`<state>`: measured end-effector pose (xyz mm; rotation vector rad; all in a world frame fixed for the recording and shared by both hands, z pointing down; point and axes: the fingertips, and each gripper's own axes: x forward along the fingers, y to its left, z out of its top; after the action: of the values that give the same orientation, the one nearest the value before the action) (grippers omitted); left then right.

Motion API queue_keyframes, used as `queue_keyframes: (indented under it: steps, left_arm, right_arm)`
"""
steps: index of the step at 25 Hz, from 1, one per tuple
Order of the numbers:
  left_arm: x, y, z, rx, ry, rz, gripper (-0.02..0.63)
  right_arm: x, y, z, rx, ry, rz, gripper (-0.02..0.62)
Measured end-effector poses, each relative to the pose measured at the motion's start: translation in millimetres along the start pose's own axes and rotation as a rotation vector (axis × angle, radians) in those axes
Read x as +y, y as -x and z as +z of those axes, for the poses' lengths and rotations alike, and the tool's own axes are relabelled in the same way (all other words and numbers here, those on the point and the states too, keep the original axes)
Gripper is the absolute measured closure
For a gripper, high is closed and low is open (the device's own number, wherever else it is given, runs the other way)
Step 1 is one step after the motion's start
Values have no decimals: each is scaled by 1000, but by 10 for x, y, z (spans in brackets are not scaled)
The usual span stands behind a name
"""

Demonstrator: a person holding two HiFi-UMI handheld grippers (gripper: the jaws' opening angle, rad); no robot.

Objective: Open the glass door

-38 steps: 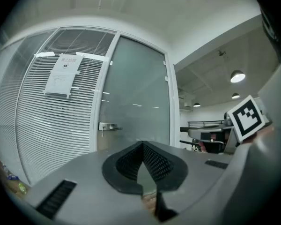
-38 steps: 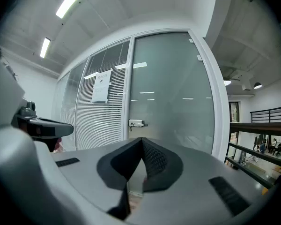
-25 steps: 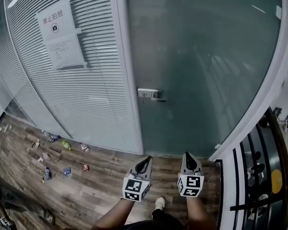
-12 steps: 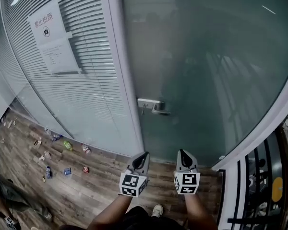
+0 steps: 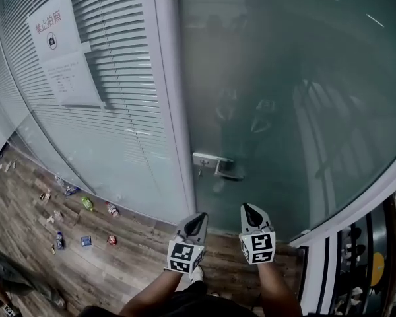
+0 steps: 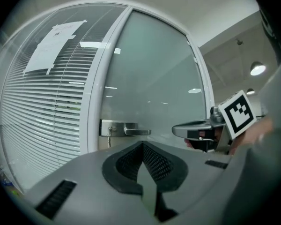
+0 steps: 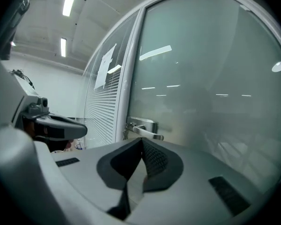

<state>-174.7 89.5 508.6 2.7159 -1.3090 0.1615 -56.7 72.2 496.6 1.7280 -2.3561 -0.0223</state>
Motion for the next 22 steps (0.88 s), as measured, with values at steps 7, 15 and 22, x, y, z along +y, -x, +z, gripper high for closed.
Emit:
queue_keyframes:
  steps: [7,15,22]
  left_arm:
    - [494,-462,218,-51,26,-52,603]
    - [799,-690,33,-29,22,-85,603]
    - [850,-795,-110,1,31,-88,603]
  right_arm:
    - [-3,-691,288,85,194,174,463]
    - [60,-1277,226,357,653,406,434]
    - [160,-1526,-141,516,807,565,434]
